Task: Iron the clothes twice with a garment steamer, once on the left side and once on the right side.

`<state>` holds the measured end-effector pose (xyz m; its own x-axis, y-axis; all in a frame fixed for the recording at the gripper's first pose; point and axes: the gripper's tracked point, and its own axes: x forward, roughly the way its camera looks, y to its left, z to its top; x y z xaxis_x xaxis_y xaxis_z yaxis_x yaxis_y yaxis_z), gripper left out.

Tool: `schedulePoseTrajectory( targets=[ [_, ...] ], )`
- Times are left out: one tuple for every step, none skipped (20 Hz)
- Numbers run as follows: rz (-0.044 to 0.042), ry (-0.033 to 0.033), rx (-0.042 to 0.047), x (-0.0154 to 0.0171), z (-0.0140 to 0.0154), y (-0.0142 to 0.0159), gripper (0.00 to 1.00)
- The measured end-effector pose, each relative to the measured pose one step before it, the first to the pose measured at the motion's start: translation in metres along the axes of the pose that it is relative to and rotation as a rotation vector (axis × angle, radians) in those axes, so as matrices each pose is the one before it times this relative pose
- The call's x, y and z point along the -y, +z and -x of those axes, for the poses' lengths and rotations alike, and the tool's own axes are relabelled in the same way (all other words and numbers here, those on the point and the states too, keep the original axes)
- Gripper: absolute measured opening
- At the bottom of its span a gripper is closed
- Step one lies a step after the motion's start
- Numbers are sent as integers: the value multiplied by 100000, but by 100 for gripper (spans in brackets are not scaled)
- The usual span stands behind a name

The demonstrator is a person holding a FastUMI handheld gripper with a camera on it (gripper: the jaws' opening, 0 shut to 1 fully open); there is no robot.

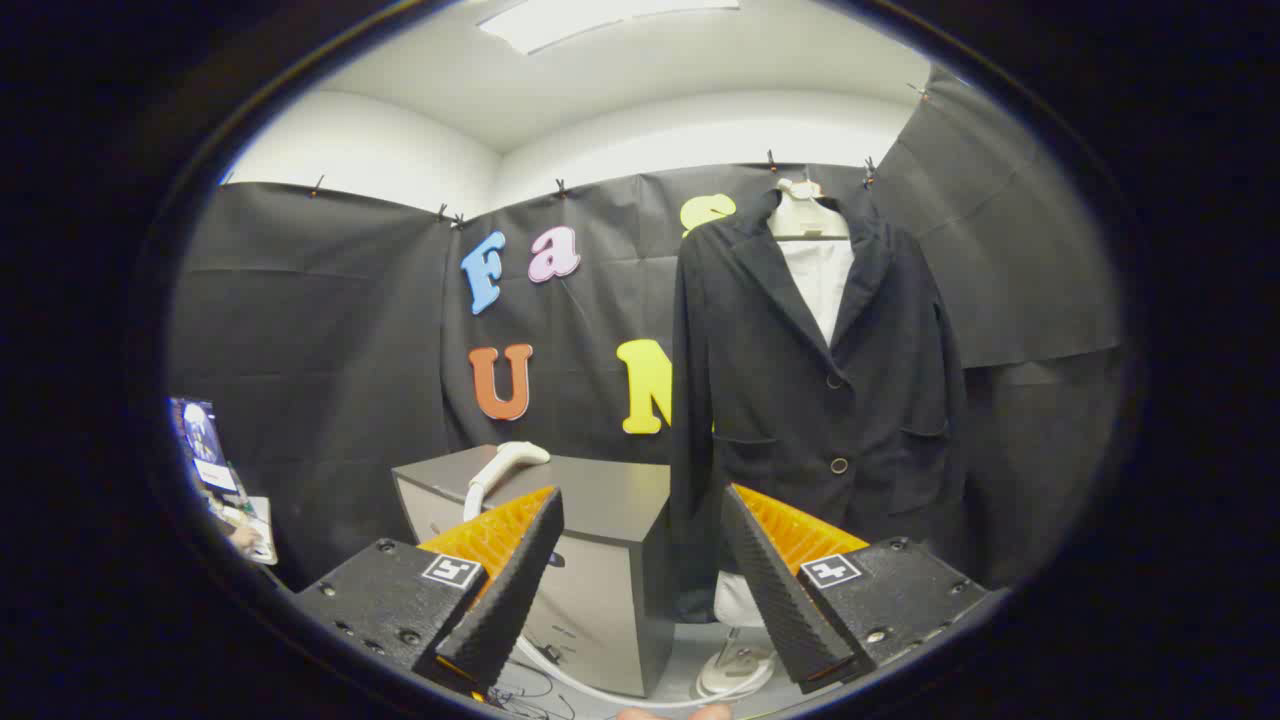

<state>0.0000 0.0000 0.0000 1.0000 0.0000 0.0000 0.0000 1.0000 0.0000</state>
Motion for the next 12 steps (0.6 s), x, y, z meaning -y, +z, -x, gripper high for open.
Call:
schedulePoseTrajectory(
  targets=[
    [44, -65, -796, -66, 31, -28, 100],
    [-427, 103, -88, -205, 161, -30, 100],
    [-859, 182, 35, -73, 94, 66, 100],
    [-1111, 234, 102, -97, 110, 131, 100],
    [-686, -56, -323, -27, 78, 9, 100],
    [-339, -566, -921, 7, 29, -7, 100],
    [-264, -716, -925, -15, -107, -225, 100],
    [-395, -226, -551, -131, -35, 38, 100],
    [-362, 9, -112, -132, 115, 147, 100],
    [107, -214, -380, -53, 79, 58, 100],
    [391, -730, -352, -141, 30, -88, 100],
    [372, -409, -334, -323, 40, -111, 100]
  ],
)
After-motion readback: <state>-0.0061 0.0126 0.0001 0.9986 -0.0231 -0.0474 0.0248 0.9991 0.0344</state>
